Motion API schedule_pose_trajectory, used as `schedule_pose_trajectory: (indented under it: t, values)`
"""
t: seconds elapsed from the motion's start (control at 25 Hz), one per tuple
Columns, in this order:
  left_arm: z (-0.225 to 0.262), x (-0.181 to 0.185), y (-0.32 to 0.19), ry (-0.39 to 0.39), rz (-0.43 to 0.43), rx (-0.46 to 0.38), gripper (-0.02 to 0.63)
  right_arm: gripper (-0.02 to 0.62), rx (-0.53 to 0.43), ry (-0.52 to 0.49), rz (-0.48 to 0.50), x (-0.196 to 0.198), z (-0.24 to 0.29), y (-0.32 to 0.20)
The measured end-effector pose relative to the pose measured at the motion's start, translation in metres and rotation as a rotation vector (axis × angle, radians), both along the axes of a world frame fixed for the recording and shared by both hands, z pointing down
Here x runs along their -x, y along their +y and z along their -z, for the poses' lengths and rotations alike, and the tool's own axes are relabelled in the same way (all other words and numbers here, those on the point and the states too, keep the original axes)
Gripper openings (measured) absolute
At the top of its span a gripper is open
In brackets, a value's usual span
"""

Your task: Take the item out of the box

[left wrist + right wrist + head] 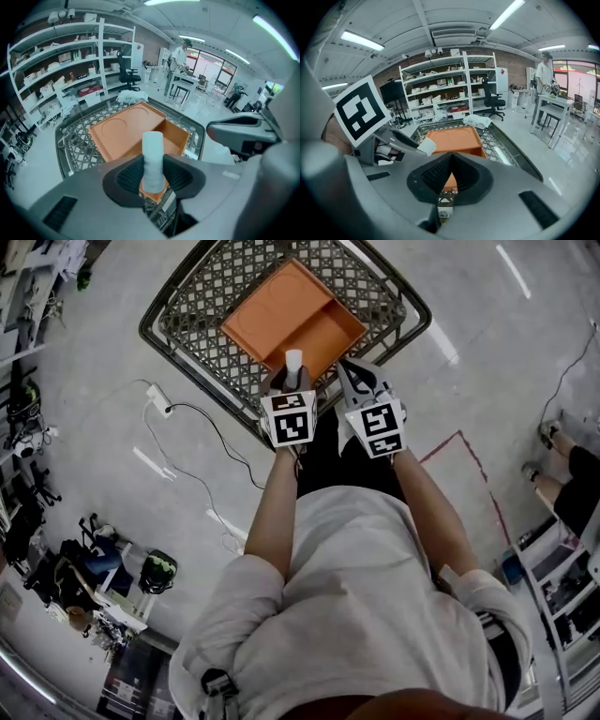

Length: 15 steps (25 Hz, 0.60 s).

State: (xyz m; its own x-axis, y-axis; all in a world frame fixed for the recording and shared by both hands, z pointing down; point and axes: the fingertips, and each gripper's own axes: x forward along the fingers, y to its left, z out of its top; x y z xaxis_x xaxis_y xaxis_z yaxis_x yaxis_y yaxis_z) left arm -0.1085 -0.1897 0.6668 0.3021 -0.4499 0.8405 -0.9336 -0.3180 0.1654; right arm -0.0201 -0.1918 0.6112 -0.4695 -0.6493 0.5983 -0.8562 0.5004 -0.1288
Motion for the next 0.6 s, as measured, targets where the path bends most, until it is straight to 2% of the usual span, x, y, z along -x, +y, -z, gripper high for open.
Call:
schedule_pose_trajectory:
  t: [0.24, 0.44, 0.6]
  values:
    - [0.035, 0.006, 0.019, 0.023, 0.036, -0.106, 0.133, 0.003, -0.032, -0.003, 0.062, 0.011, 0.013, 0.006]
    - [0.072, 0.014, 0.030, 0.053, 0.094, -0.241, 0.133, 0.003, -0.083, 0.005, 0.086, 0.021, 0.037, 0.012]
    - [0.091, 0.014, 0.046, 0.059, 0.112, -0.290, 0.133, 0.003, -0.124, -0.001, 0.102, 0.021, 0.058, 0.026]
